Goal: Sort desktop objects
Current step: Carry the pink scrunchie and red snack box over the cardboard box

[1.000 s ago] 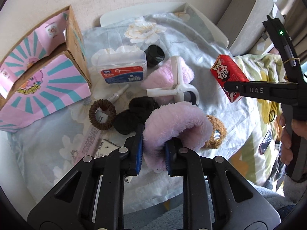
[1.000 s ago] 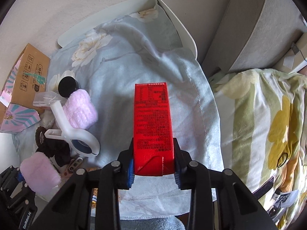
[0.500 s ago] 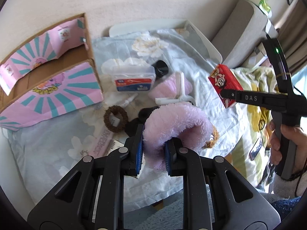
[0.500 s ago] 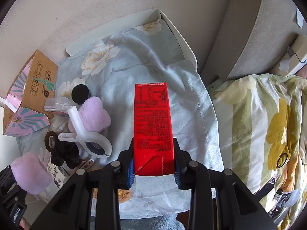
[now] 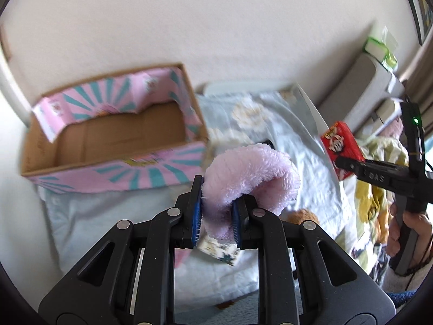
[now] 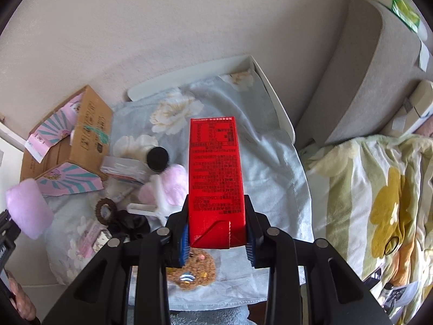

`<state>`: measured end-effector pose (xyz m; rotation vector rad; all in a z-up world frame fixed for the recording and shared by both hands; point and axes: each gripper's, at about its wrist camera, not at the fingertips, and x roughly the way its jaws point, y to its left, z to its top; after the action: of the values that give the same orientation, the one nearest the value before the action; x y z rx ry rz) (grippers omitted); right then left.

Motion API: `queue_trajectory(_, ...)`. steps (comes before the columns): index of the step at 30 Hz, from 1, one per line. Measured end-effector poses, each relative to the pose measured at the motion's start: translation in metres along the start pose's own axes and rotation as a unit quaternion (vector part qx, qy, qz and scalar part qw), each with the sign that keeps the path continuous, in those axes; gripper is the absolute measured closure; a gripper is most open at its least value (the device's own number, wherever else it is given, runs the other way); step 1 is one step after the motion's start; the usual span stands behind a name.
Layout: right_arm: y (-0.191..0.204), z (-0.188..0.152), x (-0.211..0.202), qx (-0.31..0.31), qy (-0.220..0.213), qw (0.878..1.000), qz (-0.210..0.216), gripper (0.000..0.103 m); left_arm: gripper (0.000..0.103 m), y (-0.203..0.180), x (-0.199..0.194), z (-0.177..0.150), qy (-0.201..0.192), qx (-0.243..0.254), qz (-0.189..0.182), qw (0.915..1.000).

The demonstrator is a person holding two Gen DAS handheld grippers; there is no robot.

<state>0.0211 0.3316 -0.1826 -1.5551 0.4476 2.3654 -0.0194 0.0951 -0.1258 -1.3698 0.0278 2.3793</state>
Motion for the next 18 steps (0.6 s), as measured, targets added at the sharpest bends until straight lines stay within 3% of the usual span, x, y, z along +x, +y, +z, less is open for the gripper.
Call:
queue_trajectory(11, 0.091, 0.031, -0.036, -0.106, -0.054, 0.993, 0.029, 0.073, 0.087, 0.071, -0.052, 0.016, -0.069, -0.055, 0.062, 0.9942)
queue_trajectory(18, 0.149, 0.045, -0.038, -0.155, -0.059, 0.985, 0.056, 0.073, 0.087, 0.12, -0.063, 0.029, -0.069, -0.088, 0.098, 0.9889)
